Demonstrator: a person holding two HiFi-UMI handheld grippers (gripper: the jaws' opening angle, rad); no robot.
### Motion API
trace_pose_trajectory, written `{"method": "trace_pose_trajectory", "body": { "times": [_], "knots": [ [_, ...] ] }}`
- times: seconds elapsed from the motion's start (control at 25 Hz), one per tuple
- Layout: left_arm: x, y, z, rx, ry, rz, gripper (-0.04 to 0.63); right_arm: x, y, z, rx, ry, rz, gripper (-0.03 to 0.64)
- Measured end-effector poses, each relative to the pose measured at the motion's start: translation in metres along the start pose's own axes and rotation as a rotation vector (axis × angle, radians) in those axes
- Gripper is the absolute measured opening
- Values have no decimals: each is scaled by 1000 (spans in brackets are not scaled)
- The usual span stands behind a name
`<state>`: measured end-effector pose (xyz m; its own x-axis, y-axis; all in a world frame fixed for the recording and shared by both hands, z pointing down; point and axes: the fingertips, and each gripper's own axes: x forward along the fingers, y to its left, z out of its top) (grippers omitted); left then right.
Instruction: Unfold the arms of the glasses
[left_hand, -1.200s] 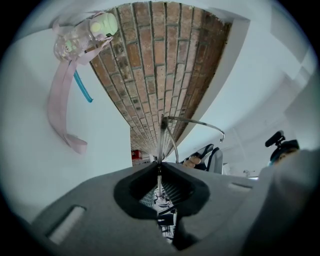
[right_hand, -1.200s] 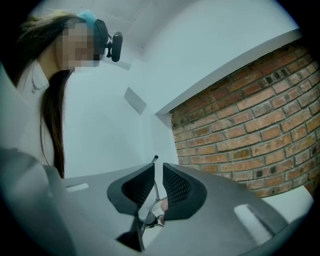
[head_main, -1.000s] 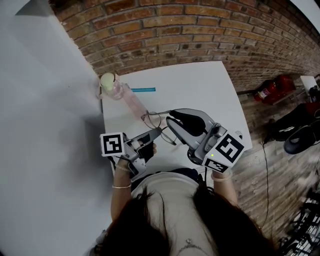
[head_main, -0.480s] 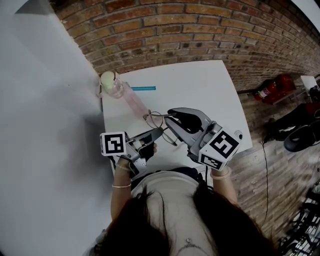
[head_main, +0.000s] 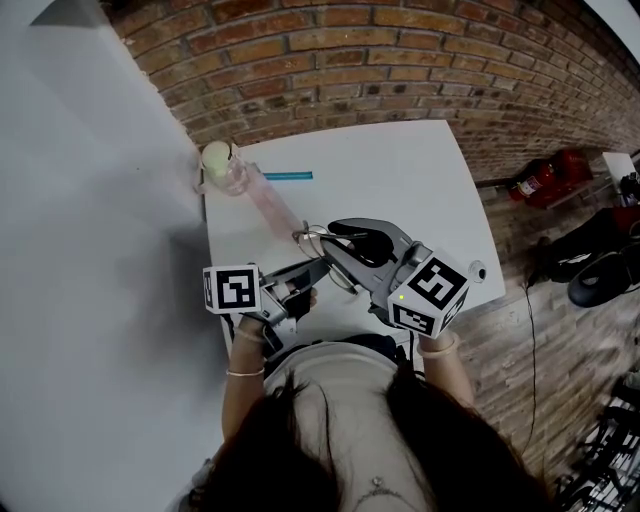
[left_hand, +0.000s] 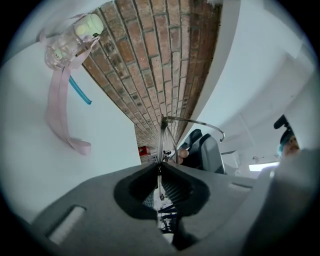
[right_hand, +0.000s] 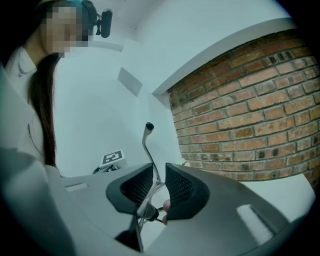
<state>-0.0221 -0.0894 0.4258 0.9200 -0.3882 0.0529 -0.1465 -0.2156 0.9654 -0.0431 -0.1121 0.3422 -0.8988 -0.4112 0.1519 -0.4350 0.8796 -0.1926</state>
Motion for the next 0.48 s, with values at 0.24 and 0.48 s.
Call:
{"method": "trace_pose_trajectory", "body": {
  "times": [0.24,0.48],
  "knots": [
    [-4,12,3,82,17,73,21,7,1,-14,15,51,-1,81],
    [-2,12,2,97,19,71,21,11,2,-23,29,94,-2,84]
  ]
}}
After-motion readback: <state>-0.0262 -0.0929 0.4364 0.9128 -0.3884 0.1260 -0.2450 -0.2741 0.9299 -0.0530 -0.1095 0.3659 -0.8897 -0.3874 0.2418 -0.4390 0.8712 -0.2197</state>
